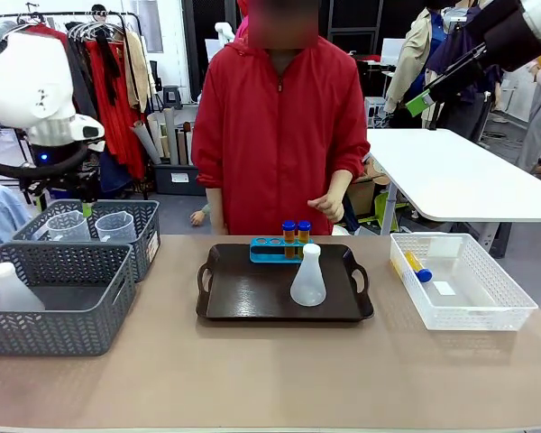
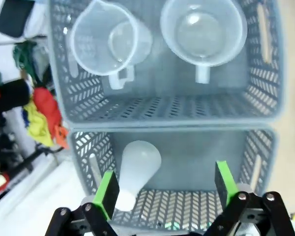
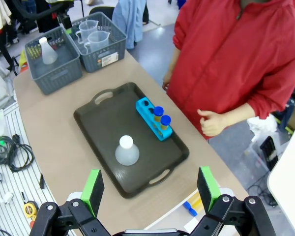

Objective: Prepare the laboratory tools.
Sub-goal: Pick up one Large Measuring Cup and place it on the Handle tray.

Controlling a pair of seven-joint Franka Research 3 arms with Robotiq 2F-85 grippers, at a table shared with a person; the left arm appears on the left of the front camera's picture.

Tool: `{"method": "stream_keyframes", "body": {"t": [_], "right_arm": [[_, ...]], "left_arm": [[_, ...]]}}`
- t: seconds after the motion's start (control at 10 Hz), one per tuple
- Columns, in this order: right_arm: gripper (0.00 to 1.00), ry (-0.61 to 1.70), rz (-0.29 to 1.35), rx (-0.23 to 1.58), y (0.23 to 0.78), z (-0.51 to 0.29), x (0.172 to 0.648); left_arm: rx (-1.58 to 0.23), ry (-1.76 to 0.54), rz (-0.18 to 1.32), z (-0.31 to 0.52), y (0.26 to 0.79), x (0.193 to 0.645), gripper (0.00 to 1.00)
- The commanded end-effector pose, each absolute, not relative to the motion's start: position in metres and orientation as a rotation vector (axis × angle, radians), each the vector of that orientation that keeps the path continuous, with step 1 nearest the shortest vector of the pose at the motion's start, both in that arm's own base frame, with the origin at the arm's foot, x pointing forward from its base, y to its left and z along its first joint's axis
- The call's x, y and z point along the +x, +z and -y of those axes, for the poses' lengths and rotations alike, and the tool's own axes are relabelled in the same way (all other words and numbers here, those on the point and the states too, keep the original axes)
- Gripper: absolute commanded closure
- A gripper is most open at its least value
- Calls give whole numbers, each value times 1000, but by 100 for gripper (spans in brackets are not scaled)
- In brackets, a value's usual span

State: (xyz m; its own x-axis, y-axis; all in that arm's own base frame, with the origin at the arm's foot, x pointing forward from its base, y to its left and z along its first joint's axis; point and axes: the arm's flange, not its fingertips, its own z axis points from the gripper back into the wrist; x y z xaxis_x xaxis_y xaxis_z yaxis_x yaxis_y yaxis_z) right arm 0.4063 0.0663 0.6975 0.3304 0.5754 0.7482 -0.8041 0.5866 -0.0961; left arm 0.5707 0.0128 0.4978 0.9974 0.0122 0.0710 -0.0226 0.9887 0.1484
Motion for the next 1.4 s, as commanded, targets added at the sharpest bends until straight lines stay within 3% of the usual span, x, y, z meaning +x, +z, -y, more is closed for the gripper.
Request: {"method": "stream_keyframes", "body": {"t": [0.0, 0.3, 1.3], "right_arm": [[0, 924, 835, 327, 698, -66, 406], [0, 924, 835, 327, 698, -66, 406], [0, 924, 835, 327, 698, -66, 406]], "left_arm": [[125, 138, 78, -32, 472, 580, 0], [74, 192, 92, -68, 436, 601, 0], [109, 195, 113, -92, 404, 627, 0]]}}
